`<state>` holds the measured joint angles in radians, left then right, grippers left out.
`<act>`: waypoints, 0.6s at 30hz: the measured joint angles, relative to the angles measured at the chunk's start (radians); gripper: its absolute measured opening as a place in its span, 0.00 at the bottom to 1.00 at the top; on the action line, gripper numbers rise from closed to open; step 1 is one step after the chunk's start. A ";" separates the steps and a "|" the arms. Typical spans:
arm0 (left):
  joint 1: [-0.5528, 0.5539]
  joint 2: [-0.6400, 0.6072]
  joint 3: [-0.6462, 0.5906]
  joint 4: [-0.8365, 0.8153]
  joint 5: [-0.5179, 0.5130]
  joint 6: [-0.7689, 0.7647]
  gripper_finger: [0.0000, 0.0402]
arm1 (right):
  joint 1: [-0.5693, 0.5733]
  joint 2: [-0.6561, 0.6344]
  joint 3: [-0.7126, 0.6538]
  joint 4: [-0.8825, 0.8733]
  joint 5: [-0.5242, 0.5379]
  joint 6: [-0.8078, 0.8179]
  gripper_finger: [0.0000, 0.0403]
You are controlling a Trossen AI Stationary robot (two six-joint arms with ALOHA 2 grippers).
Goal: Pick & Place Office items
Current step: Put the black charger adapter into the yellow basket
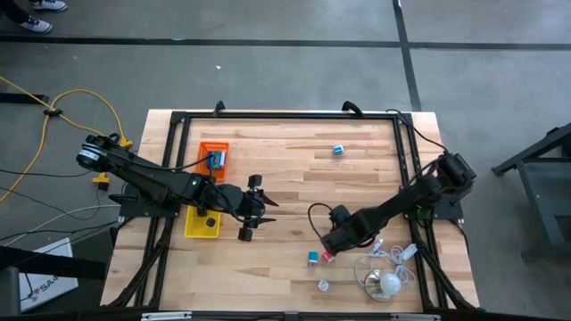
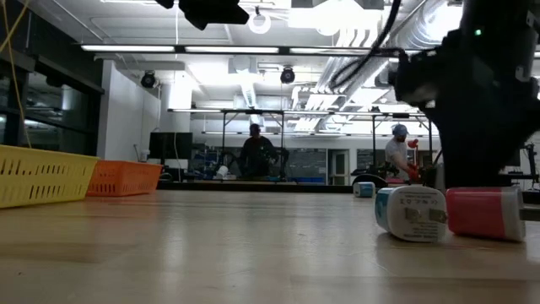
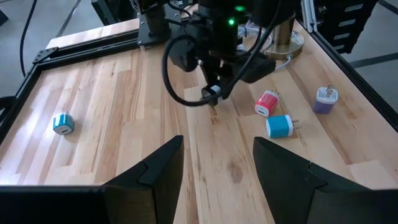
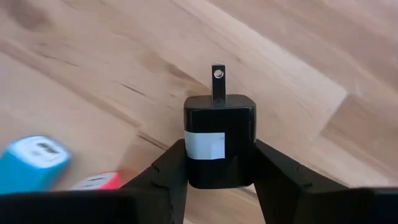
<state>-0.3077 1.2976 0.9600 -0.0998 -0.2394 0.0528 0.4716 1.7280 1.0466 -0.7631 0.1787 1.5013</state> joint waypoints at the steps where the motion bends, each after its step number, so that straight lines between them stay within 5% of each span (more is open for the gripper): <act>1: 0.000 0.000 0.000 0.000 0.000 0.000 0.46 | 0.000 -0.009 0.000 0.009 0.008 -0.017 0.33; 18: 0.000 0.000 0.000 0.004 0.000 0.000 0.46 | 0.000 -0.084 0.001 0.327 0.226 -0.446 0.33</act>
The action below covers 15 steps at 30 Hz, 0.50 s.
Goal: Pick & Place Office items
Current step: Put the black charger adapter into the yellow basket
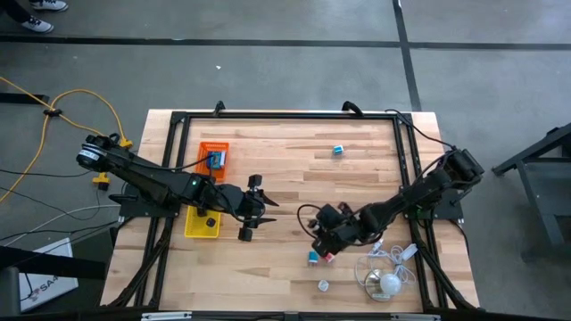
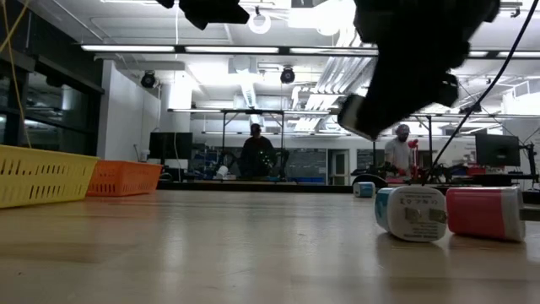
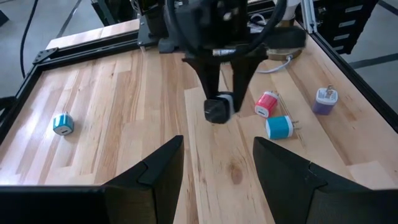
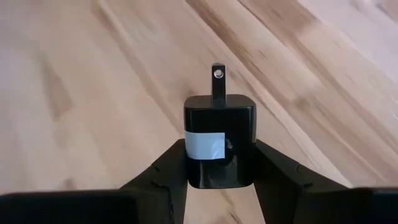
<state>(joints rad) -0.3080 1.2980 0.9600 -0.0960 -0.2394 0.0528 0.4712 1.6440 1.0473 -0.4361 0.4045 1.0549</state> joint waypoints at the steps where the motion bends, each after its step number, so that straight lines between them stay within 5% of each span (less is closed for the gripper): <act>1: 0.000 0.000 0.000 0.000 0.000 0.000 0.46 | 0.000 0.000 0.000 0.027 0.006 -0.028 0.33; 15: 0.000 0.000 0.000 0.000 0.000 0.000 0.46 | 0.000 0.000 0.000 0.187 0.060 -0.256 0.33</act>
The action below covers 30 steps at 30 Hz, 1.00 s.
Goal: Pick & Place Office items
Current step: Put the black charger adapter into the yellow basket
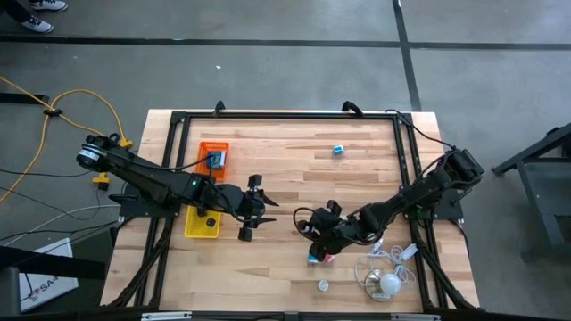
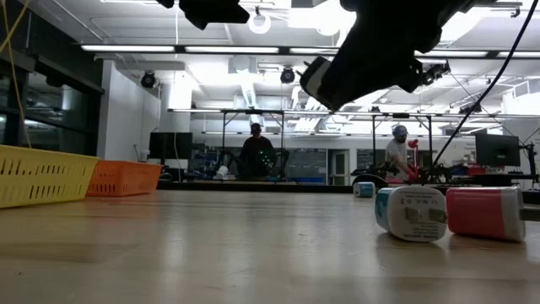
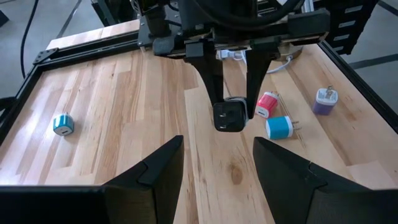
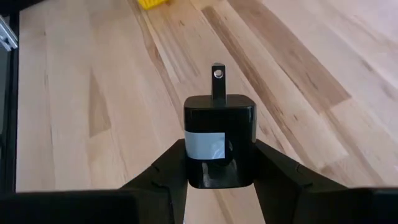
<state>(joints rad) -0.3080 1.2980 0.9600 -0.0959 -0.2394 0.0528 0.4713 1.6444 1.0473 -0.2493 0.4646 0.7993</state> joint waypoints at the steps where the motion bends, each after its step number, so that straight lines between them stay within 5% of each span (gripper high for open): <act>1: 0.000 0.000 0.000 0.000 0.000 0.000 0.46 | 0.000 0.000 0.000 0.007 0.006 -0.009 0.33; 15: -0.003 0.000 0.000 0.051 0.001 0.000 0.46 | 0.013 -0.024 0.000 0.120 0.064 -0.172 0.33; 30: -0.003 0.000 0.000 0.242 0.028 -0.052 0.46 | 0.086 -0.095 0.000 0.301 0.293 -0.515 0.33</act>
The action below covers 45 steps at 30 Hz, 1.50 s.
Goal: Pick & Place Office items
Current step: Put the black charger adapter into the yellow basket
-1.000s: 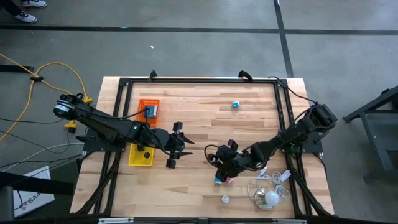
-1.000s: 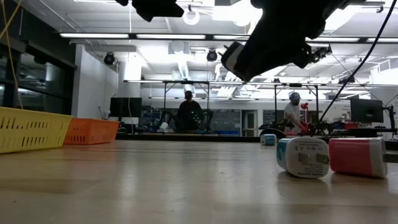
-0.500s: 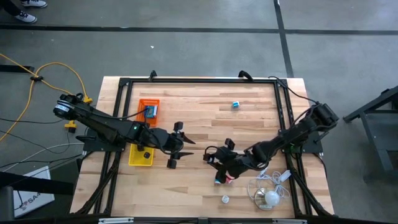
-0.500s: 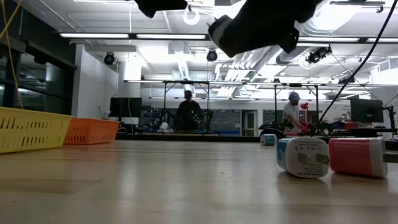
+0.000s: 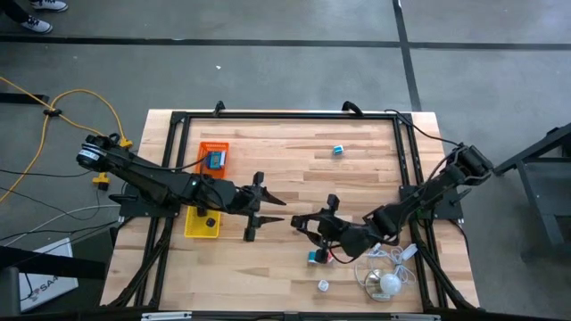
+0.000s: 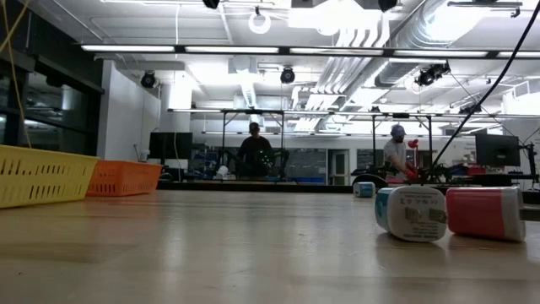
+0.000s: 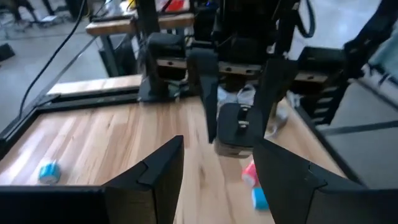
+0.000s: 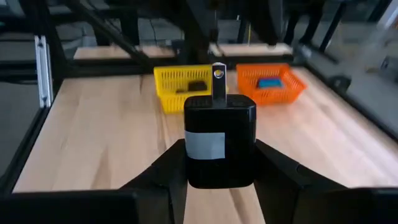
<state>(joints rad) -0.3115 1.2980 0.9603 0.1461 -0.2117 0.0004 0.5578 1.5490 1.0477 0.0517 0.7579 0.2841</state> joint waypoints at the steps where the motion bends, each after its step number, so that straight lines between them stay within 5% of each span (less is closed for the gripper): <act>1: 0.000 0.000 0.000 0.015 0.012 -0.001 0.46 | 0.004 0.000 0.000 0.017 0.014 -0.022 0.33; 11: 0.000 0.000 0.000 0.051 0.041 -0.001 0.46 | 0.041 0.000 0.000 0.160 0.154 -0.227 0.33; 26: 0.000 0.009 0.000 0.177 0.041 0.001 0.46 | 0.023 0.000 0.000 0.353 0.148 -0.425 0.33; 45: 0.000 0.008 0.000 0.227 0.041 0.123 0.46 | -0.042 0.000 0.000 0.463 0.016 -0.498 0.33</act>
<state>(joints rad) -0.3119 1.3064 0.9604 0.3729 -0.1710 0.1230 0.5159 1.5492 1.0473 0.5147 0.7734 -0.2138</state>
